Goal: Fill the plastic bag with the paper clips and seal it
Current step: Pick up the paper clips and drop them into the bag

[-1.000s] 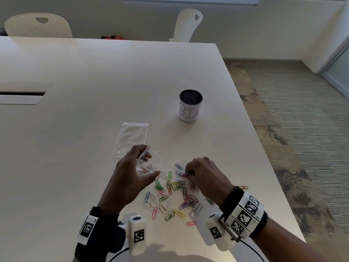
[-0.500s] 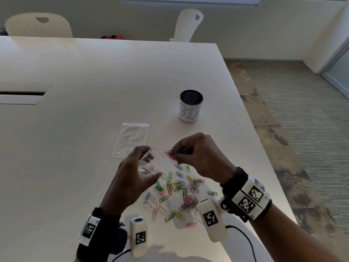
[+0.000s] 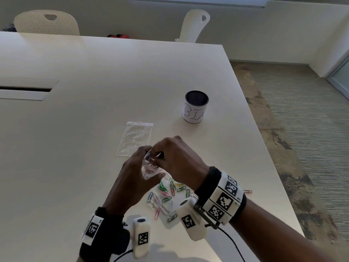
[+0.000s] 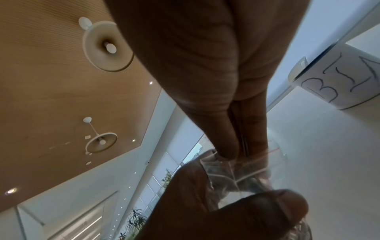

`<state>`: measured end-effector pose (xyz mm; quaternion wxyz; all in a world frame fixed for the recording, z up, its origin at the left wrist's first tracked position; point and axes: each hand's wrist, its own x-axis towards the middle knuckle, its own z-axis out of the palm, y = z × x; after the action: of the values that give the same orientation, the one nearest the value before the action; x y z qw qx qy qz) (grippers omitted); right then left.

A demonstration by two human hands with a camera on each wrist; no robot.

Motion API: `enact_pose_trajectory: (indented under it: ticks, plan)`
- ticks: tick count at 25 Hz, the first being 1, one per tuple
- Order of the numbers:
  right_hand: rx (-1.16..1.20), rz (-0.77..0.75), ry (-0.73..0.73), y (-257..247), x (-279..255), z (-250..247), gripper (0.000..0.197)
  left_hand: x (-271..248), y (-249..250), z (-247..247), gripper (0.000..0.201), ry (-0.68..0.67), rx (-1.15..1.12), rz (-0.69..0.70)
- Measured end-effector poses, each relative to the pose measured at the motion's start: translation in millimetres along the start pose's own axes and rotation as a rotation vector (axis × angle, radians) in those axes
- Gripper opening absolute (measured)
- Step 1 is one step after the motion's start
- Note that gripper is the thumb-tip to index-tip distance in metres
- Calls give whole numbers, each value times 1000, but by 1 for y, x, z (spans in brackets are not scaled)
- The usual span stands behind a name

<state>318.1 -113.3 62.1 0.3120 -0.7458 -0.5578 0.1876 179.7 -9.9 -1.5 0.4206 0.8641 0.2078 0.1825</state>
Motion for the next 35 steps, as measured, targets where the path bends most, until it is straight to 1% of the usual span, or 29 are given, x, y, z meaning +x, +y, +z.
enact_pose_trajectory:
  ticks: [2, 7, 8, 9, 11, 12, 14, 18, 21, 27, 28, 30, 31, 32, 34, 35]
  plan:
    - [22, -28, 15, -2, 0, -4, 13, -1, 0, -3, 63, 13, -40, -25]
    - [66, 2, 168, 7, -4, -20, 13, -3, -8, -18, 59, 66, -79, -23]
    - [58, 19, 155, 12, -5, -21, 13, -4, -11, -21, 59, 77, -91, -27]
    - [45, 38, 108, 17, -6, -19, 13, -4, -13, -25, 59, 87, -100, -30]
    - [14, 49, -57, 27, -9, -7, 12, -5, -18, -31, 58, 110, -111, -32]
    - [-15, 32, -133, 30, -10, 2, 13, -6, -20, -34, 58, 123, -117, -35]
    - [-92, -27, -215, 34, -10, 21, 18, -8, -22, -38, 57, 142, -122, -47]
    - [-178, -155, -283, 34, -3, 45, 31, -11, -24, -42, 58, 155, -124, -54]
    - [-236, -193, -366, 35, -2, 48, 34, -11, -23, -41, 57, 155, -129, -39]
    - [-288, -161, -440, 52, -27, 19, 24, -10, -13, -27, 59, 104, -72, -34]
    - [-297, -142, -435, 55, -31, 13, 23, -9, -11, -23, 59, 93, -56, -25]
    - [-326, -83, -365, 58, -35, 4, 23, -8, -6, -17, 60, 66, -33, -6]
    - [-359, -39, -328, 59, -37, 1, 32, -7, -4, -14, 60, 55, -24, -2]
    - [-408, 12, -318, 60, -39, 0, 48, -6, -3, -12, 60, 46, -14, 0]
    - [-487, 112, -350, 59, -42, 3, 83, -5, -1, -10, 60, 35, 2, 1]
    - [-506, 142, -367, 57, -44, 6, 92, -4, 0, -10, 60, 32, 5, 3]
